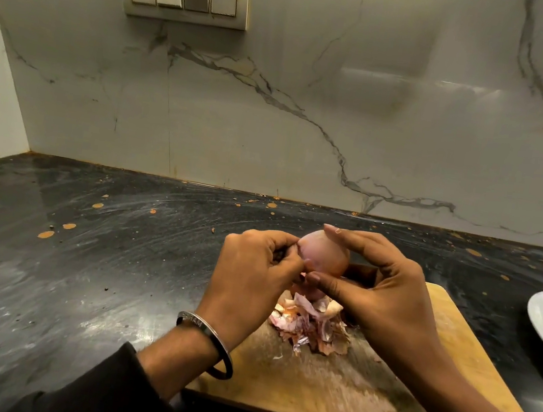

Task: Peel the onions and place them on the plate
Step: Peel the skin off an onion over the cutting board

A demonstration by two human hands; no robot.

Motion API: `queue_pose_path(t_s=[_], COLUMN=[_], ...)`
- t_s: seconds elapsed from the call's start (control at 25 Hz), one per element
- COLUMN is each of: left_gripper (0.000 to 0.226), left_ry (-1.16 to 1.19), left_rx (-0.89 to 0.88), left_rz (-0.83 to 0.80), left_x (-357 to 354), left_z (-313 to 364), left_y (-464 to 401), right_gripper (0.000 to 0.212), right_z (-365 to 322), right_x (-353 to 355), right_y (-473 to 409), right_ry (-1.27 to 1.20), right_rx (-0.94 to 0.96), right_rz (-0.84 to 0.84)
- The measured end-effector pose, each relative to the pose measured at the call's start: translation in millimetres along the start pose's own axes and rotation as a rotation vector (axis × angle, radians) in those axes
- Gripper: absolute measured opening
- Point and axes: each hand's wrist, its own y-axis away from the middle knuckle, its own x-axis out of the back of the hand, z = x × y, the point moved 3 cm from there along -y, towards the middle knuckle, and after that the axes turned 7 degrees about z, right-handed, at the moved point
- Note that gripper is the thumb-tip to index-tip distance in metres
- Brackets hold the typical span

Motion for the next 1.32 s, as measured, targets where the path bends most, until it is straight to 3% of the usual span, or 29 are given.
queue_pose_path(t_s=[0.28,0.52,0.76,0.96,1.24,1.32], left_gripper=[0.021,0.025,0.013,0.013,0.023,0.024], left_ry=[0.492,0.486,0.61,0.649,0.793,0.748], left_rx=[0.392,0.315,0.406,0.446,0.581,0.552], left_rz=[-0.1,-0.153,-0.062,-0.124,-0.218,-0.225], left_x=[-1,-5,0,-6,-12,-12], left_z=[-6,-4,-9,-7,-6,-6], left_y=[-4,-2,-6,-2,-1,-1], right_gripper=[0.063,0.059,0.059,0.059,0.04,0.038], right_z=[14,16,13,9,13,14], right_x=[1,1,-1,-1,-6,-5], right_y=[-4,-5,-3,-1,-3,-4], right_ry=[-0.371,-0.351,-0.396,-0.33,-0.617,-0.581], right_rx=[-0.277,-0.286,-0.325,-0.329,-0.523,-0.507], right_rz=[-0.045,-0.058,-0.127,-0.104,-0.122,-0.098])
